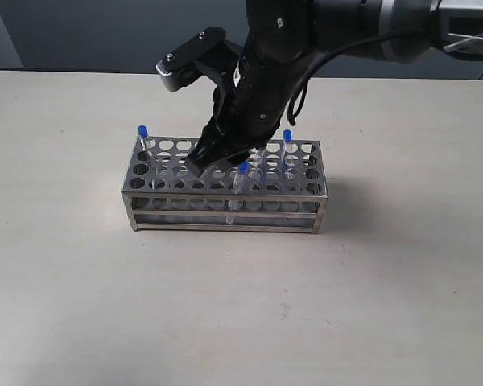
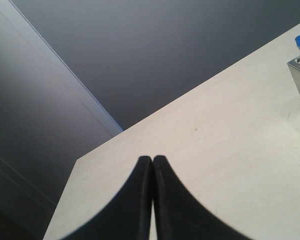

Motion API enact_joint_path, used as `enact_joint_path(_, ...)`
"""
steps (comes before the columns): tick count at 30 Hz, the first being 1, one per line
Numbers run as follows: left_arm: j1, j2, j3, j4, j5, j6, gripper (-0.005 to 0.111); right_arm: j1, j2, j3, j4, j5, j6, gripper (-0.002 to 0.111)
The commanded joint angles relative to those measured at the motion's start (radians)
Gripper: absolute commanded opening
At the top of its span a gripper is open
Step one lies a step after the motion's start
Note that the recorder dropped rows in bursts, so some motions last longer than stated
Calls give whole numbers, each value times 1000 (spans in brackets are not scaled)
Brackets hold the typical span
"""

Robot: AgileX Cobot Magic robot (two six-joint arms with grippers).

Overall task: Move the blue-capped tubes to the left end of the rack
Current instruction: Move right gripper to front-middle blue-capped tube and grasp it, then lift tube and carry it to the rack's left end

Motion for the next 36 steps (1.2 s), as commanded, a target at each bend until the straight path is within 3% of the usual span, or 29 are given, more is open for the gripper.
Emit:
enact_joint_path(1,0,3,-5,-1,-1,-3,1,-4,31,6,-69,-13,35,40)
enact_joint_path(6,0,3,-5,-1,-1,-3,1,-14,70,6,-87,-18,35,37)
enact_joint_path(12,0,3,-5,-1,-3,-3,1,-26,86,6,-93,-25,37,0)
enact_joint_path(36,0,3,-5,-1,-5,-3,1,-24,-172,4,-77,-13,37,0)
